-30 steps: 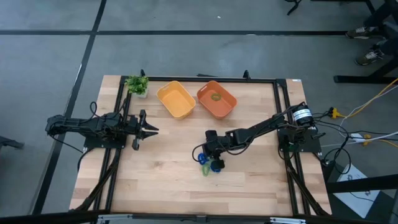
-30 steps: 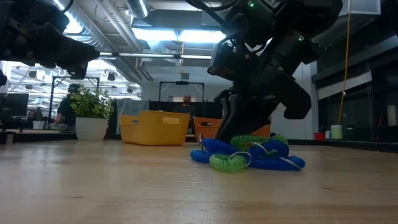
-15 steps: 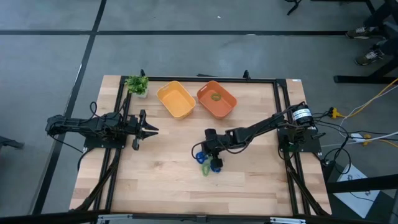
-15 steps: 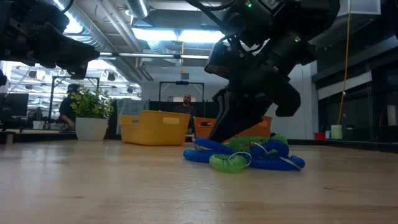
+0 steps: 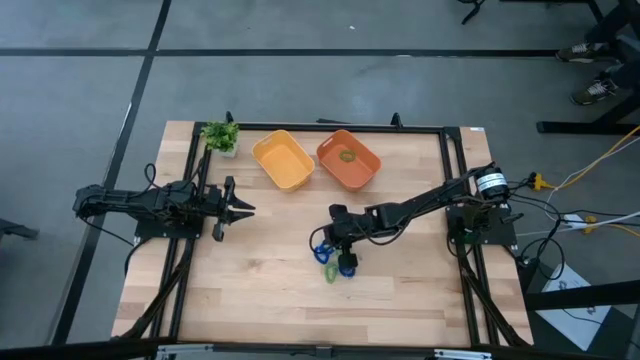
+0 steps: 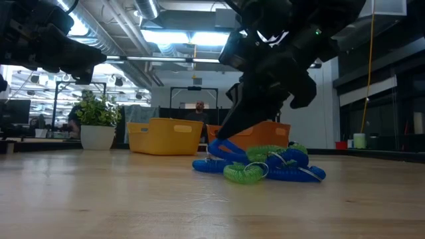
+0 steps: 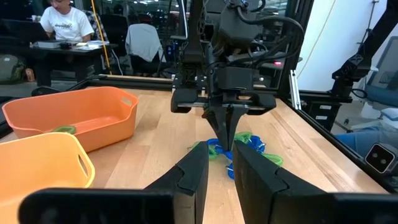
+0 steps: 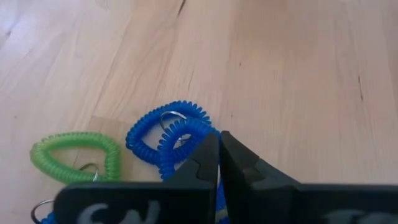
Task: Sort spring keychains
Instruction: Put the blue spring keychain into the yellow bin
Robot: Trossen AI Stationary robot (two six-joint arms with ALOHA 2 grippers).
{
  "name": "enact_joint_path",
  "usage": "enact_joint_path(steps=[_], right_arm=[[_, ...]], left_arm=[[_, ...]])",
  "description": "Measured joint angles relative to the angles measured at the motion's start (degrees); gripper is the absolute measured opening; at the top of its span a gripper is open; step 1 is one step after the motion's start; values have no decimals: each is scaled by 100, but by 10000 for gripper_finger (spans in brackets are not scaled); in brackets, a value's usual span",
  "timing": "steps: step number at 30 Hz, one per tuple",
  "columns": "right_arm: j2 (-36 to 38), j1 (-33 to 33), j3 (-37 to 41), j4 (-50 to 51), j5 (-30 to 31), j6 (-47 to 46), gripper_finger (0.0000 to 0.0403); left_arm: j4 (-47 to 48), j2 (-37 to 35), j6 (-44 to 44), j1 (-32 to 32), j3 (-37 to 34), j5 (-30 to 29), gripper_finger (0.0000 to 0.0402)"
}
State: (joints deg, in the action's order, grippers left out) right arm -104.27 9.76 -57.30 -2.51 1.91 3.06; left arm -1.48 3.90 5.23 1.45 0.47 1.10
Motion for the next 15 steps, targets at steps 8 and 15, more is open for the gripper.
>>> enact_joint_path(steps=[8,15], right_arm=[[-30,-67,4,74,-2,13,3],[-33,-318,52,108,0,37,5]], left_arm=[[0,0,0,0,0,0,69],[0,0,0,0,0,0,70]])
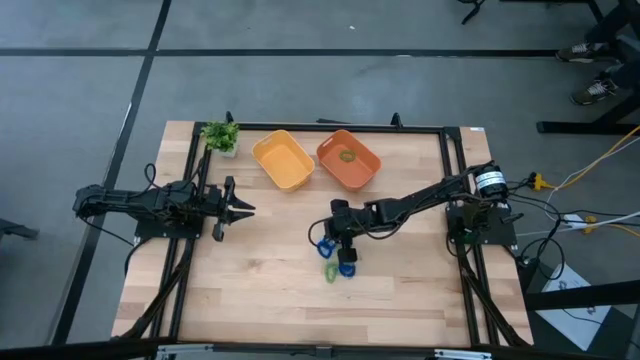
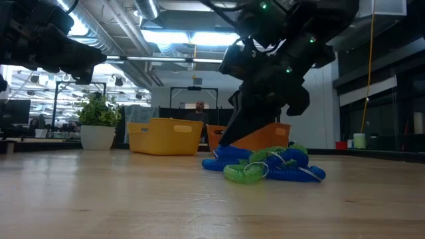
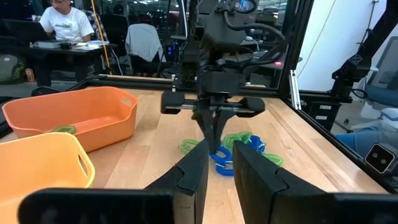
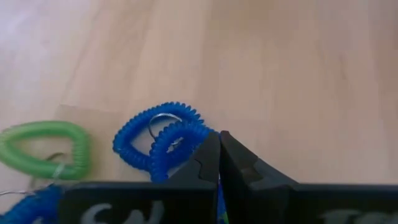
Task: Sort spring keychains
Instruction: Put the blue spring keychain into the yellow bin
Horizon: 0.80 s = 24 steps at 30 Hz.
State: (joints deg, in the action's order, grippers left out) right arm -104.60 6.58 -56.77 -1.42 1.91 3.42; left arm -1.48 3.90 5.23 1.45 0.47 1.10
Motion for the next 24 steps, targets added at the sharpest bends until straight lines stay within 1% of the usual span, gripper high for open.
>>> enact_joint_path(steps=[9,16,19,24], right_arm=[[-248,-334,9,-26,4,-319,5],[-289,-419,2,-147,2,-219,10],[-289,-419,2,-144,4,-41,36],[-289,-419,2,-145,4,-22,104]], left_arm=[[2,0,0,0,0,-1,68],[-5,8,0,0,0,-2,70],[10,11,0,0,0,0,68],[2,11,0,0,0,0,70]])
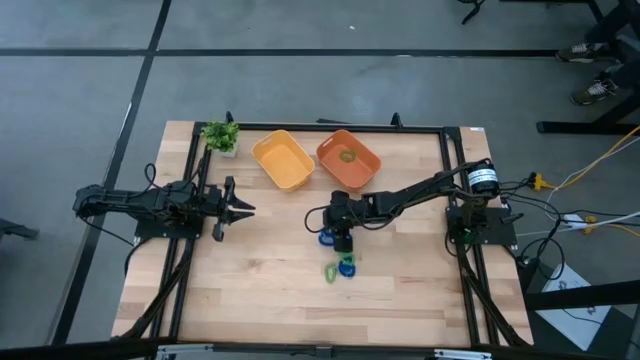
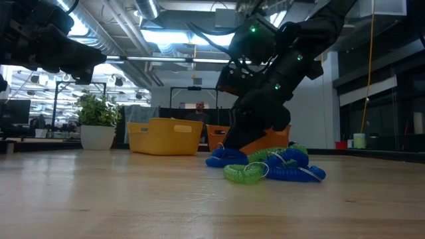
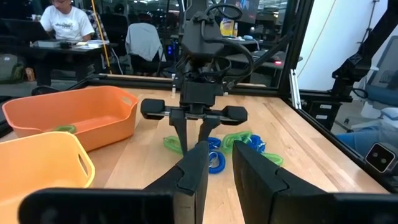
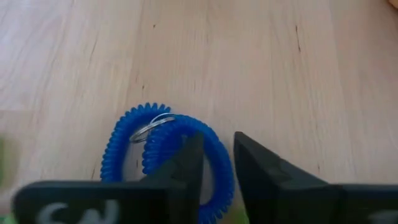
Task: Sort spring keychains
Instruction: Put the blue spring keychain into the yellow bin
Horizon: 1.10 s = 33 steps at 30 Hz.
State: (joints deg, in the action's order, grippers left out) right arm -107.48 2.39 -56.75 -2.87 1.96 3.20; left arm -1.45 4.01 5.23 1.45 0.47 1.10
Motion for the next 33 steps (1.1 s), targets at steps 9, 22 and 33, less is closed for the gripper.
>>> enact_joint_path(steps=[9,22,33], right_arm=[[0,2,0,382,0,-193,183],[9,-37,-7,516,15,-713,146],[11,-39,-7,538,27,-760,37]], left_arm=[[-2,0,0,0,0,0,67],[-2,0,0,0,0,0,69],[-2,0,0,0,0,0,68]])
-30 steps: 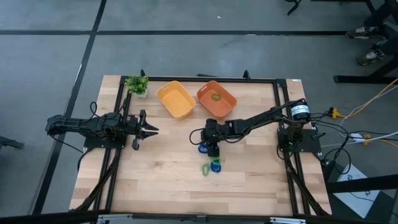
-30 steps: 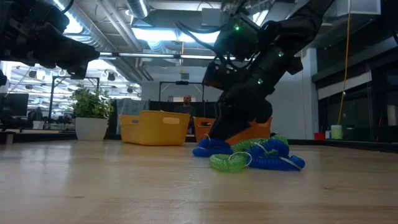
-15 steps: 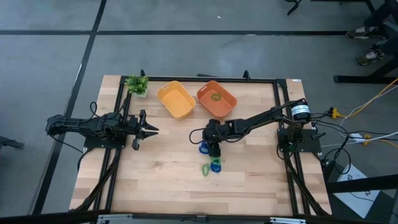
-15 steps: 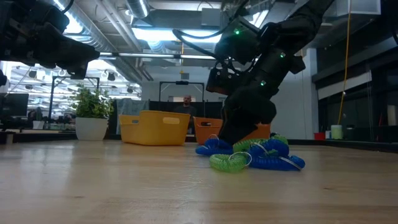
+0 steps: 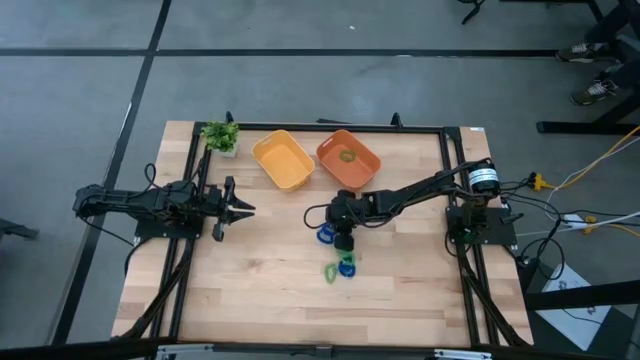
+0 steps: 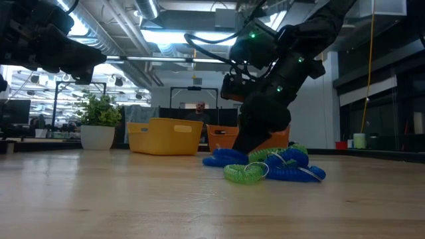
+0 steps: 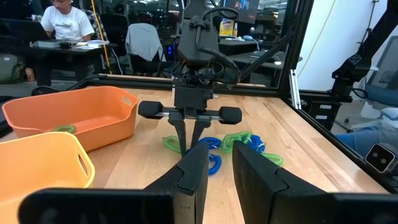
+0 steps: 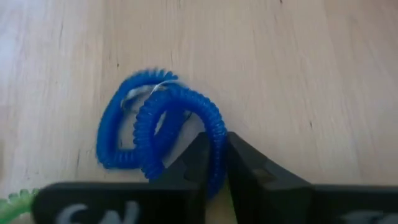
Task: Sort spring keychains
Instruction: Put the blue spring keychain into the yellow bin
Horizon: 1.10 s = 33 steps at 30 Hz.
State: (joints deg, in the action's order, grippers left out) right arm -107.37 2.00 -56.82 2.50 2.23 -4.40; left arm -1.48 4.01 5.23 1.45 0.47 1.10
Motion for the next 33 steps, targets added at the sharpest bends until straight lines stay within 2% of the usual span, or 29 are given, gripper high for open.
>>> enact_joint_path(steps=[3,10,18,24,33], right_arm=[[0,0,0,-2,-12,-11,21],[0,0,0,-17,-21,-13,32],[-9,7,-7,-259,-75,54,16],[-9,9,-224,-267,-89,110,18],[-8,25,-712,-282,-525,185,16]], left_arm=[[0,0,0,0,0,-1,70],[0,0,0,0,0,-2,67],[0,0,0,0,0,-1,70],[0,0,0,0,0,0,68],[0,0,0,0,0,-1,68]])
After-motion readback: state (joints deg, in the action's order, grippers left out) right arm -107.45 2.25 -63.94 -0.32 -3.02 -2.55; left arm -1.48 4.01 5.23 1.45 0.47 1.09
